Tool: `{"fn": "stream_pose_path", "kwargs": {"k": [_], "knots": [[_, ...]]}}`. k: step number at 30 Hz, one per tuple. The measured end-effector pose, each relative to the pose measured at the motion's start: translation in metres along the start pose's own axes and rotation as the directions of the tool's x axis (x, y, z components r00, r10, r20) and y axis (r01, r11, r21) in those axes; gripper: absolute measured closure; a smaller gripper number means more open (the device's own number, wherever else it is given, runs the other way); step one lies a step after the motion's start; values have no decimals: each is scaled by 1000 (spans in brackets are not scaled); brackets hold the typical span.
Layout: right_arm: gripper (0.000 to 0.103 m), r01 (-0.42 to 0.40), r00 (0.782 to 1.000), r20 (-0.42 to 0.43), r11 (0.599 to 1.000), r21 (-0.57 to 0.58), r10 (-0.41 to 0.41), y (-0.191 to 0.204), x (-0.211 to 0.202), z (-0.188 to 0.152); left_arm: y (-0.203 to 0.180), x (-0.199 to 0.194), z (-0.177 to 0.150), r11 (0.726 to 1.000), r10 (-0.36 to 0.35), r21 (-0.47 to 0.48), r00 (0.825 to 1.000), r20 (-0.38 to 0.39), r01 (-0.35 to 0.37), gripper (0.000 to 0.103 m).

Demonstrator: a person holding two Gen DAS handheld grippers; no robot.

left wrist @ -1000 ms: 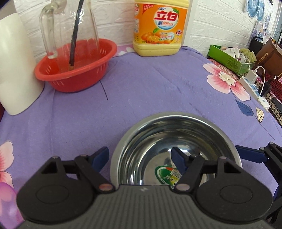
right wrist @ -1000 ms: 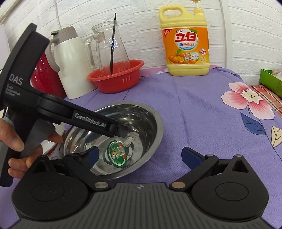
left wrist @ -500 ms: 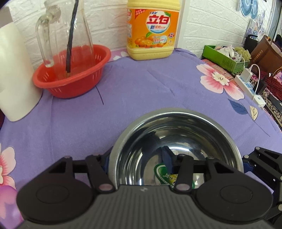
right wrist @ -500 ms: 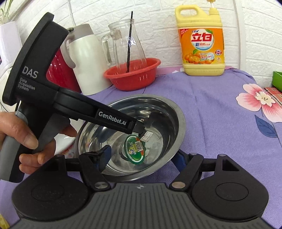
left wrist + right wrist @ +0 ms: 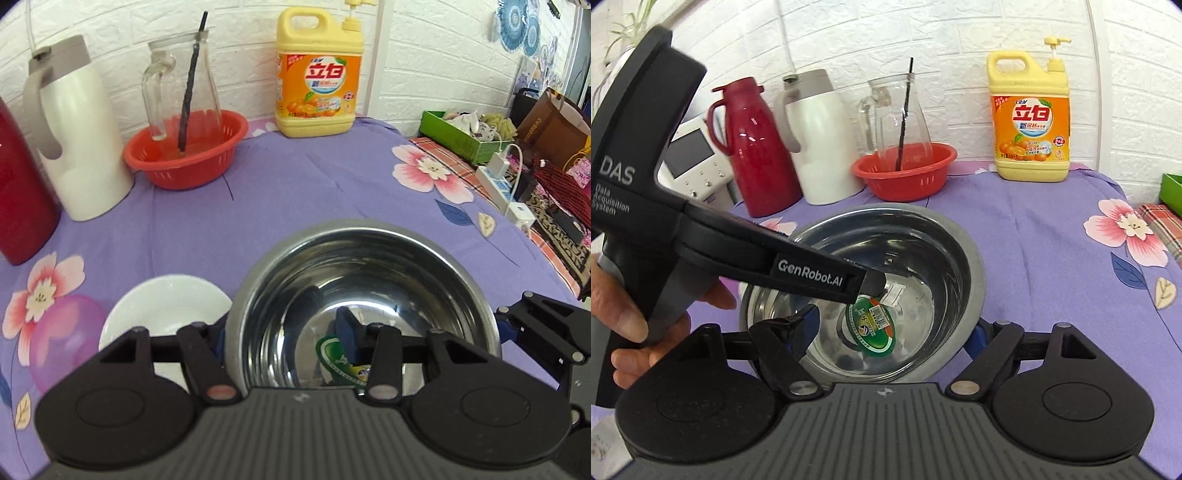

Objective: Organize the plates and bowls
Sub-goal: 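Close the left tool on the steel bowl rim, then carry the steel bowl with the left tool toward the white printed bowl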

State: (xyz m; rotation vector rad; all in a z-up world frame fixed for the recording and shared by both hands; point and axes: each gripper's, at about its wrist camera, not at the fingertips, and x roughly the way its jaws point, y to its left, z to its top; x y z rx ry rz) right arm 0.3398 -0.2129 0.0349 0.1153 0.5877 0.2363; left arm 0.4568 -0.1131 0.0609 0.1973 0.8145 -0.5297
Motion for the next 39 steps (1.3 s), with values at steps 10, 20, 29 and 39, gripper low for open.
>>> {"fn": "stream_pose_path", "kwargs": {"k": [10, 20, 29, 39], "knots": [[0, 21, 999, -28, 1000, 7, -21, 13, -79, -64, -57, -46, -76, 998, -62, 3, 998, -16, 62, 55], [0, 25, 997, -79, 1000, 16, -24, 20, -119, -126, -86, -62, -142, 996, -84, 16, 994, -68, 85, 55], [0, 4, 993, -119, 999, 33, 0, 19, -116, -145, -87, -58, -164, 996, -94, 2, 992, -82, 94, 52], [0, 14, 999, -45, 993, 116, -9, 2, -142, -146, -75, -91, -160, 998, -64, -27, 997, 34, 65, 28]]}}
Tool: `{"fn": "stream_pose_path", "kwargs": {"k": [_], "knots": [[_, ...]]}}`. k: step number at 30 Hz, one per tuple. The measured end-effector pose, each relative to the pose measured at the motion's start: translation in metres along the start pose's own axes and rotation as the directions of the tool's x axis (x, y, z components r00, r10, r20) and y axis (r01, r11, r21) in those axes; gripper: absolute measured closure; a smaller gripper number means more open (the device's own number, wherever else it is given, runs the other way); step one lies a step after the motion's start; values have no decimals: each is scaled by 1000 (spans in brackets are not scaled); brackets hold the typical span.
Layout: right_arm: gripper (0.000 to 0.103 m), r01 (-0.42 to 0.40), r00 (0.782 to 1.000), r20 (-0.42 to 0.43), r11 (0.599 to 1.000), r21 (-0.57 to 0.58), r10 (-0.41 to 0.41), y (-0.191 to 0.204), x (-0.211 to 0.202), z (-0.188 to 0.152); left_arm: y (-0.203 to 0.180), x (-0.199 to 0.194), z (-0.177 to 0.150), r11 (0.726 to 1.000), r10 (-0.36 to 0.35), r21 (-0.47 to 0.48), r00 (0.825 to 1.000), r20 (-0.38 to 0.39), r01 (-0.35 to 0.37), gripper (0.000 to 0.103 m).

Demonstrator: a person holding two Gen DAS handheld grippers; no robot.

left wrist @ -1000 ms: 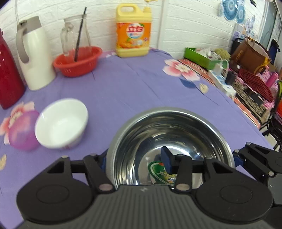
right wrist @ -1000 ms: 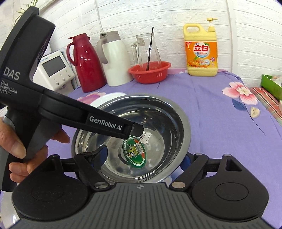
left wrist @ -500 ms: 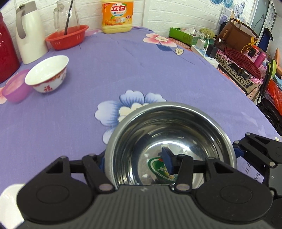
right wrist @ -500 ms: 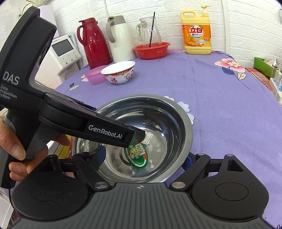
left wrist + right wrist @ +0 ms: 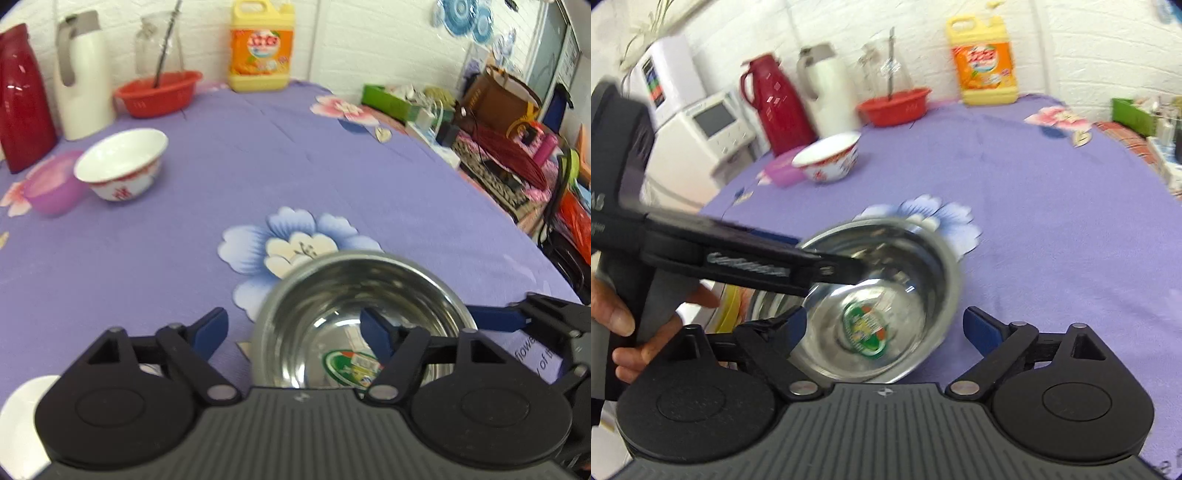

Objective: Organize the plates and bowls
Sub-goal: 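Carry the steel bowl with the left tool toward the white printed bowl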

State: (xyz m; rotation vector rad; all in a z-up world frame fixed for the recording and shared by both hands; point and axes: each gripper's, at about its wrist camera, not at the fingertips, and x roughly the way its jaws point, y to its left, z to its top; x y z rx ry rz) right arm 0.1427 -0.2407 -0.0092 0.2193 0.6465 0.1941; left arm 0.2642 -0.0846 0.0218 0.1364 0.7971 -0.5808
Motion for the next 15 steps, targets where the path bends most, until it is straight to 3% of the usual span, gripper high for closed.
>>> {"fn": "stream_pose_path", "kwargs": {"k": [5, 15], "knots": [[0, 42, 998, 50, 998, 38, -44, -15, -10, 8, 11, -16, 7, 999, 39, -25, 998, 55, -38, 28], [0, 42, 999, 13, 996, 79, -43, -24, 2, 8, 24, -20, 2, 998, 50, -35, 997, 57, -48, 28]]}}
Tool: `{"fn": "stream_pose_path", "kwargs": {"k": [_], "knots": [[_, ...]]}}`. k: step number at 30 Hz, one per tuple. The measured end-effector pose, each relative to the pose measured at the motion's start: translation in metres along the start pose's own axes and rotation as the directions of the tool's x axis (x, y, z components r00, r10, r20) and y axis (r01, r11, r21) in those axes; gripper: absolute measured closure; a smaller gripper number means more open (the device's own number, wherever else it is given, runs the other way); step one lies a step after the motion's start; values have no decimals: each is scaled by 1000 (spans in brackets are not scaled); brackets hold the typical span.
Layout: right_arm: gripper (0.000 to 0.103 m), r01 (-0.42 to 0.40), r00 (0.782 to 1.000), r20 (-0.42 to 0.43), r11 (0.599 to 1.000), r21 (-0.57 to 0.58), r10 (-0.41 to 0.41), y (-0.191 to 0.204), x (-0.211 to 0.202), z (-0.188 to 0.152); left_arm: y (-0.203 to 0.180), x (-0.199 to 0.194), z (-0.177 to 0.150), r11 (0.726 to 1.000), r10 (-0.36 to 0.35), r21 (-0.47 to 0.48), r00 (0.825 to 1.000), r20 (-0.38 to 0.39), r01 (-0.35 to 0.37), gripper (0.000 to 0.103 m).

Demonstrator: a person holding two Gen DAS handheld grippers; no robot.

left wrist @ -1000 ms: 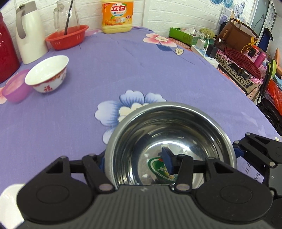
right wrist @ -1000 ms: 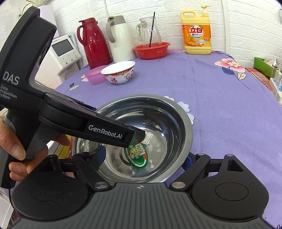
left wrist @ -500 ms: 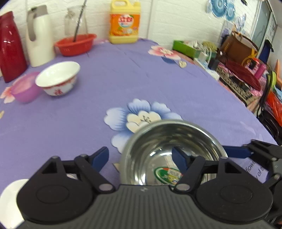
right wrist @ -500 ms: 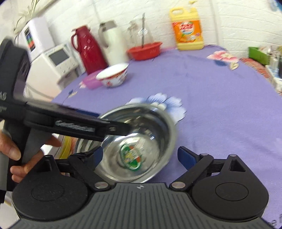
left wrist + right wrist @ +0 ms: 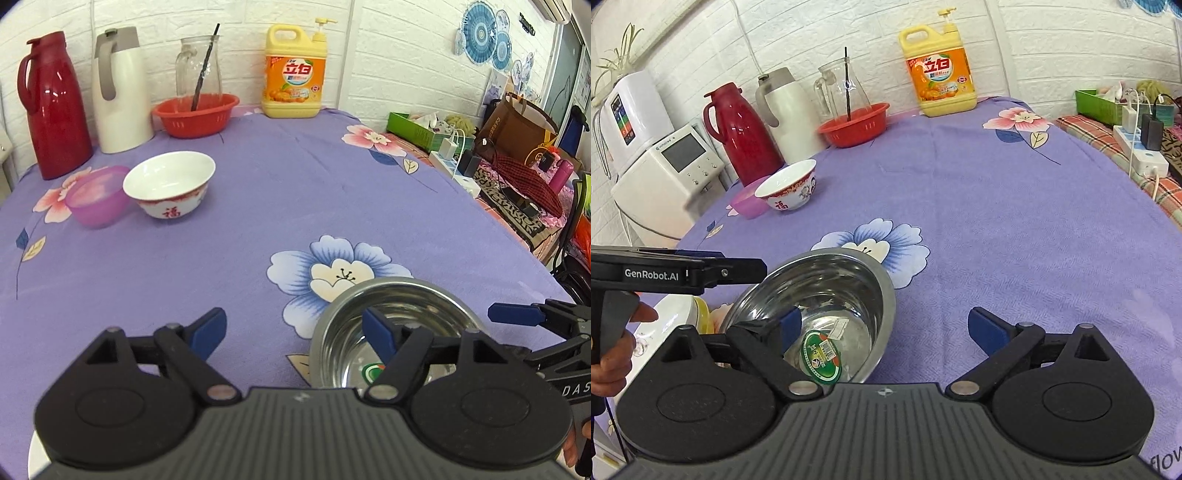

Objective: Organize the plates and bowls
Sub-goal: 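Carry the steel bowl with the left tool toward the white printed bowl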

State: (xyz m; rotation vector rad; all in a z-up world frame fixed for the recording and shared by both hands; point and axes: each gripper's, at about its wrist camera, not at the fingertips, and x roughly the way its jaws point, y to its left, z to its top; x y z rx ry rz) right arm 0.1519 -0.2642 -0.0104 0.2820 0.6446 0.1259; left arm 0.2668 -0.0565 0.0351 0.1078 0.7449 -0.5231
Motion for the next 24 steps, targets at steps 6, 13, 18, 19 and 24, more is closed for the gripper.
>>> {"fn": "stream_pose_path", "kwargs": {"k": [6, 13, 18, 19, 24], "knots": [[0, 5, 1000, -1, 1000, -26, -5, 6, 6, 7, 15, 2, 0, 1000, 1, -21, 1000, 2, -1, 28], [0, 4, 1000, 17, 992, -126, -2, 20, 17, 36, 45, 9, 7, 998, 12, -56, 1000, -5, -12, 28], [0, -16, 998, 58, 976, -218, 30, 33, 34, 89, 93, 13, 31, 988, 17, -156, 999, 30, -12, 28], [0, -19, 998, 61, 972, -234, 34, 37, 41, 99, 103, 15, 37, 983, 14, -186, 999, 36, -7, 28], [0, -10, 999, 46, 947, -320, 26, 63, 103, 141, 159, 37, 65, 920, -5, -390, 999, 47, 23, 28]]}}
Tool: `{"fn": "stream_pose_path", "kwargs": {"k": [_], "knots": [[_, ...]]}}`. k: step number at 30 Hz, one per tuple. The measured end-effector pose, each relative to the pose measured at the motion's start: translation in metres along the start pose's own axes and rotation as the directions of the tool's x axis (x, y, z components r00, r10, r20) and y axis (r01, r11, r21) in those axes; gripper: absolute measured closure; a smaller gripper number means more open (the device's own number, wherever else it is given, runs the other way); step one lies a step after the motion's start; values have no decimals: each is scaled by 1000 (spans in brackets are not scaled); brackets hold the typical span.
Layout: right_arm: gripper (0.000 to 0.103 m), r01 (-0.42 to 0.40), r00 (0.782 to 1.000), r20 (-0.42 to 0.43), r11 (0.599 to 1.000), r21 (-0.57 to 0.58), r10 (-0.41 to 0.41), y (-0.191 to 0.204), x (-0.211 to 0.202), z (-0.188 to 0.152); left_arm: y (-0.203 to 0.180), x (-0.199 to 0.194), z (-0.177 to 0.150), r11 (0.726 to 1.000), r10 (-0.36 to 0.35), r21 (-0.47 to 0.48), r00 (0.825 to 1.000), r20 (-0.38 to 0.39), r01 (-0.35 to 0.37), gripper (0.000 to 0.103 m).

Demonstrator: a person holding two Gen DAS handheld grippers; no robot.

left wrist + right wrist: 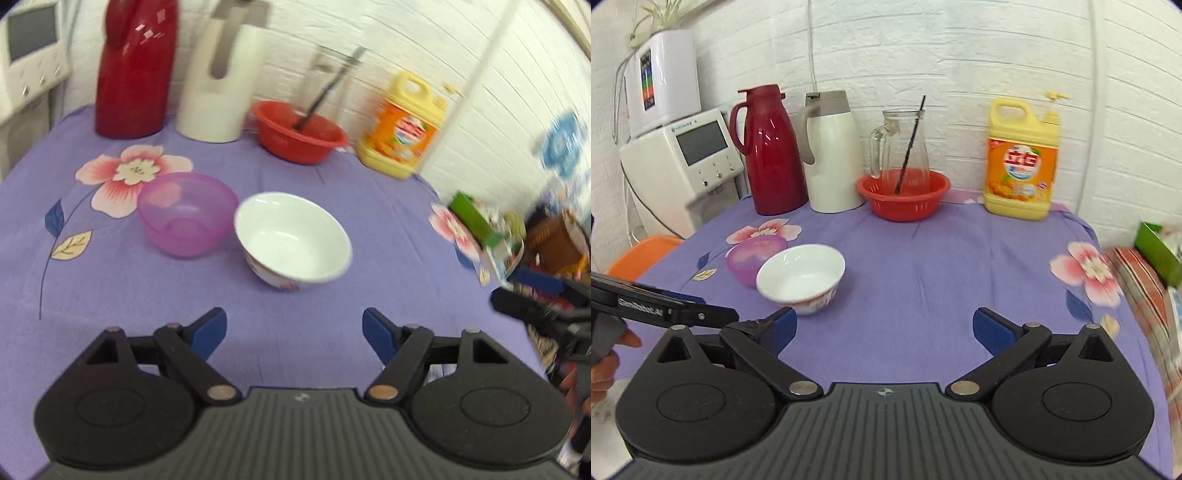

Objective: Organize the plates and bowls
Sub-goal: 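Carry the steel bowl with the left tool toward the white printed bowl, then grip the white printed bowl rim with the left tool inside the steel bowl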

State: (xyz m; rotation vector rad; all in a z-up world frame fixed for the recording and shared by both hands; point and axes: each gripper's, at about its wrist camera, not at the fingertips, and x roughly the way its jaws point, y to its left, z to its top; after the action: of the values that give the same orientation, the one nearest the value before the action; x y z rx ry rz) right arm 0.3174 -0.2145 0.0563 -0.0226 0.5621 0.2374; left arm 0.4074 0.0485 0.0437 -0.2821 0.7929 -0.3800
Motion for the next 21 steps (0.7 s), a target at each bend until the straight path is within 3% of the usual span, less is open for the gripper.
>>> {"fn": "stream_pose_path", "kwargs": {"k": [5, 9, 13, 18, 21], "knots": [[0, -85, 993, -85, 996, -7, 84, 12, 80, 17, 25, 34, 20, 986, 47, -160, 999, -27, -50, 28], [0, -97, 985, -145, 995, -23, 93, 16, 121, 17, 45, 50, 23, 951, 37, -306, 998, -58, -53, 28], [0, -104, 981, -173, 993, -53, 93, 19, 147, 21, 43, 59, 33, 930, 82, -356, 995, -53, -96, 30], [0, -120, 968, -233, 989, -85, 98, 23, 176, 18, 32, 75, 38, 925, 97, -361, 993, -73, -117, 31], [0, -140, 962, -248, 985, -100, 112, 28, 183, 16, 29, 83, 36, 921, 91, -372, 993, -80, -114, 39]]}}
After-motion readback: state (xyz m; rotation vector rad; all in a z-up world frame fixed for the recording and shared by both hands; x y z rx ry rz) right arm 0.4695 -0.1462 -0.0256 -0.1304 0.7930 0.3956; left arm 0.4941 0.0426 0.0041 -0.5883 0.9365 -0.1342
